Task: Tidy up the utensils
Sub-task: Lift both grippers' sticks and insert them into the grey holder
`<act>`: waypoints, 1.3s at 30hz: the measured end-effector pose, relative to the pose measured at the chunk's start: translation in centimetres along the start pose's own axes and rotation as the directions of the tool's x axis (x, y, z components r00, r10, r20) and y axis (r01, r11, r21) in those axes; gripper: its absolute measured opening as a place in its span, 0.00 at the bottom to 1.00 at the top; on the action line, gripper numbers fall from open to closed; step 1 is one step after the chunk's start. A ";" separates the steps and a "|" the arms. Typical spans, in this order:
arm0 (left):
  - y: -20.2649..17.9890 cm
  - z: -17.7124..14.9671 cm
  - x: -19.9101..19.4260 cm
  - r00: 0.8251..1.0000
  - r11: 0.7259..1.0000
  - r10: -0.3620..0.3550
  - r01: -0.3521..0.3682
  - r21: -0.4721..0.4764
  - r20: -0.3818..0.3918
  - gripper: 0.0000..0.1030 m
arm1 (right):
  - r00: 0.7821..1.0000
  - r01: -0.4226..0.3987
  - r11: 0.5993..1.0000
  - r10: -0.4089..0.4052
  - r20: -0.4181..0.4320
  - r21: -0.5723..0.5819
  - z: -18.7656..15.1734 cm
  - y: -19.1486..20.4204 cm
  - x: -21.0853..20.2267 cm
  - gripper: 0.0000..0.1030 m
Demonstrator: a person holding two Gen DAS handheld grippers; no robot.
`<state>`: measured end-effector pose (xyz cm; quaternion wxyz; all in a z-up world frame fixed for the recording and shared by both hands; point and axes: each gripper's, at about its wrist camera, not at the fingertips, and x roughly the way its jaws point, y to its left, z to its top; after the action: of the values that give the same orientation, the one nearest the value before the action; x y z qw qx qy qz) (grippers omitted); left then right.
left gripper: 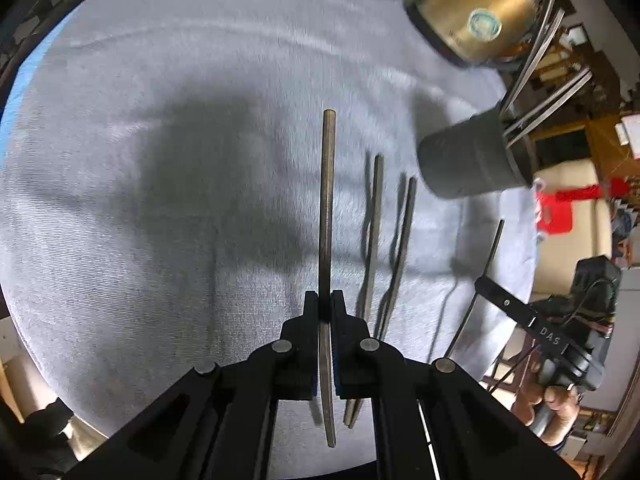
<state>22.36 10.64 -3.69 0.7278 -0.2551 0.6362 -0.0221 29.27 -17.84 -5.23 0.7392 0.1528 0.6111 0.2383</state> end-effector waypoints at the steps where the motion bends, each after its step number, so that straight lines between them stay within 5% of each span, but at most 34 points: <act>1: 0.2 0.3 -0.6 1.000 1.000 -0.008 0.008 -0.003 0.013 0.05 | 1.000 -0.010 1.000 0.010 0.011 0.008 0.0 -0.1 -0.3 0.06; 18: -1.6 0.4 -7.5 0.970 0.995 -0.097 0.085 0.060 0.223 0.05 | 0.988 -0.054 0.998 0.047 0.149 0.041 0.6 -0.4 -5.2 0.06; 27: -3.5 1.5 -10.7 0.911 0.988 -0.151 0.129 0.084 0.383 0.05 | 0.949 -0.090 0.994 0.067 0.308 0.061 1.9 -0.2 -10.3 0.06; 33: -6.4 2.6 -12.4 0.829 0.988 -0.155 0.119 0.102 0.537 0.05 | 0.879 -0.132 0.989 0.089 0.469 0.060 3.7 0.9 -14.4 0.06; 39: -8.9 3.2 -13.2 0.710 0.985 -0.171 0.122 0.120 0.683 0.05 | 0.764 -0.143 0.988 0.076 0.641 0.054 5.2 2.4 -18.5 0.06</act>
<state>25.48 8.70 12.12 0.9161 -0.2704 0.2960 -0.0038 31.37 -25.45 12.48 0.8787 0.2963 0.3256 0.1844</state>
